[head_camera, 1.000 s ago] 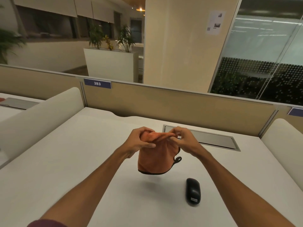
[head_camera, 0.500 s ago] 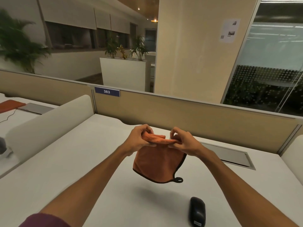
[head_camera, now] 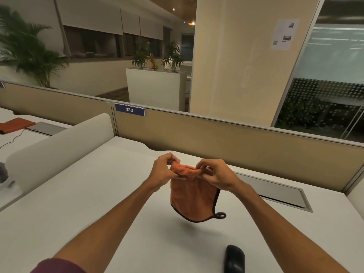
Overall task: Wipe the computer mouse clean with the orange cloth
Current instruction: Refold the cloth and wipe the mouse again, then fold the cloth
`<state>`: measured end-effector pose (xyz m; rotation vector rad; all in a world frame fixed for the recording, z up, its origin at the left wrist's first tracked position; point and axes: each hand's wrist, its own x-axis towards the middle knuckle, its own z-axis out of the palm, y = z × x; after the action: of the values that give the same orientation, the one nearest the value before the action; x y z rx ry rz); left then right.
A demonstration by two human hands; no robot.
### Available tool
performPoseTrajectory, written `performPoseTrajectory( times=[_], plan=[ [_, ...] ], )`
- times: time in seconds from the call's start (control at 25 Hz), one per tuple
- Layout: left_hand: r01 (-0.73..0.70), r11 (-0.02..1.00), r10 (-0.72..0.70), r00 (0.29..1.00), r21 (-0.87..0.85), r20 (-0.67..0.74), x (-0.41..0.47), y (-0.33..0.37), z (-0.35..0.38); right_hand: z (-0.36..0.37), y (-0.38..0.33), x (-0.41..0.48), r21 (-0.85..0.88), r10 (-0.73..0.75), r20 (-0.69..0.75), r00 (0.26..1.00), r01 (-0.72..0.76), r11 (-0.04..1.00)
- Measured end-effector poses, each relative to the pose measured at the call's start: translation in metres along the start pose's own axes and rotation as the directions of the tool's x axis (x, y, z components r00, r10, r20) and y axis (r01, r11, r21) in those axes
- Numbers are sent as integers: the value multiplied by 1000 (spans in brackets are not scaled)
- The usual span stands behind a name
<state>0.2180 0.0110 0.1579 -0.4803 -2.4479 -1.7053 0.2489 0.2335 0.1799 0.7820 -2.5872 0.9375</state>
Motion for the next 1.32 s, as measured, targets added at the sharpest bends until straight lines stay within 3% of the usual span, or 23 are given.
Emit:
performPoseTrajectory(
  times=[0.16, 0.36, 0.56, 0.68, 0.96, 1.2, 1.32],
  plan=[
    [-44, 997, 39, 995, 56, 90, 4, -5, -5, -2, 14, -1, -131, -6, -72, 997, -4, 991],
    [-144, 988, 119, 945, 62, 305, 18, -1, -22, -3, 22, 6, -212, 3, 68, 998, 12, 977],
    [-215, 976, 189, 925, 43, 330, 32, -7, -34, -3, 33, 5, -193, 269, 240, 933, -226, 955],
    [-194, 981, 184, 927, -3, 325, 37, -20, -40, 5, 41, 4, -246, 337, 316, 887, -266, 932],
    [-126, 992, 124, 930, -18, 347, 63, -51, -66, 20, 41, 21, -110, 516, 183, 837, -504, 857],
    [-86, 996, 89, 929, -26, 360, 94, -67, -86, 27, 46, 41, 28, 479, -50, 876, -478, 878],
    [-23, 996, 51, 937, -86, 346, 108, -76, -93, 33, 48, 49, 149, 487, -147, 861, -468, 871]
  ],
)
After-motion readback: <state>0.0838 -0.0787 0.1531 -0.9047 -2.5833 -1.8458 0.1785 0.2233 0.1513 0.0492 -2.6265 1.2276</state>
